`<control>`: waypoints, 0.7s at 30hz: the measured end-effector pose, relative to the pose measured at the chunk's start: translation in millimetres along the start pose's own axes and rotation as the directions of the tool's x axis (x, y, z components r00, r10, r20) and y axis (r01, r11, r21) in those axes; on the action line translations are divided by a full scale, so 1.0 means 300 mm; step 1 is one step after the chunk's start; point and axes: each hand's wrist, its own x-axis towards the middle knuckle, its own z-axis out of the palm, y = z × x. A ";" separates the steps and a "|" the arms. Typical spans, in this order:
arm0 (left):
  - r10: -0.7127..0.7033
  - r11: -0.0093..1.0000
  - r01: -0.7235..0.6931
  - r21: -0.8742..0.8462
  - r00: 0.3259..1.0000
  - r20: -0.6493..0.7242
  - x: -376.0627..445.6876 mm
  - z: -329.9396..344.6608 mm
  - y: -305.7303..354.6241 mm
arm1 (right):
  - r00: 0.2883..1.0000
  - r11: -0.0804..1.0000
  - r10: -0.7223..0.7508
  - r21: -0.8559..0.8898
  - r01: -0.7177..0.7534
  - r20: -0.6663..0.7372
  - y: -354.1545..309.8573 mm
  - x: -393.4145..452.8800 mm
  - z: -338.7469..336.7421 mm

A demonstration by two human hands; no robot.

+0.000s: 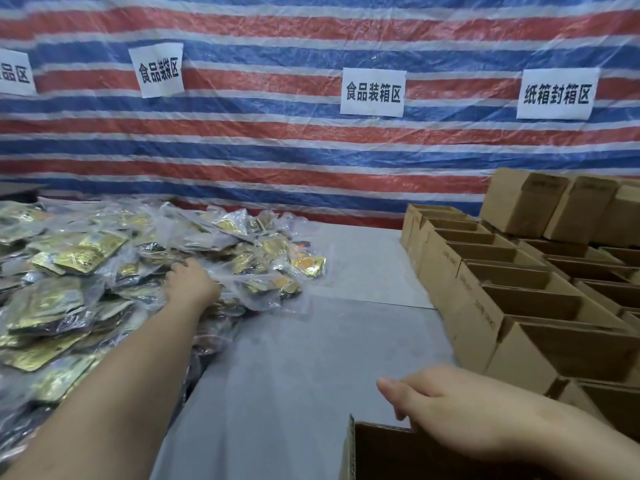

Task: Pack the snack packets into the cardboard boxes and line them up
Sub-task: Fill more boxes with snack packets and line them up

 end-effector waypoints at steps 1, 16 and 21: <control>-0.002 1.000 0.002 -0.005 0.999 0.036 0.016 0.007 0.011 | 1.000 1.000 0.002 0.001 -0.002 -0.001 -0.005 0.006 -0.003; 0.151 0.987 -0.146 0.063 0.985 -0.084 -0.167 0.059 -0.040 | 0.999 0.999 -0.036 -0.001 0.036 -0.006 -0.043 0.016 -0.018; 0.328 0.901 -0.290 0.324 0.942 -0.070 -0.271 0.078 -0.026 | 0.999 0.999 -0.043 -0.012 0.043 -0.030 -0.019 0.010 0.001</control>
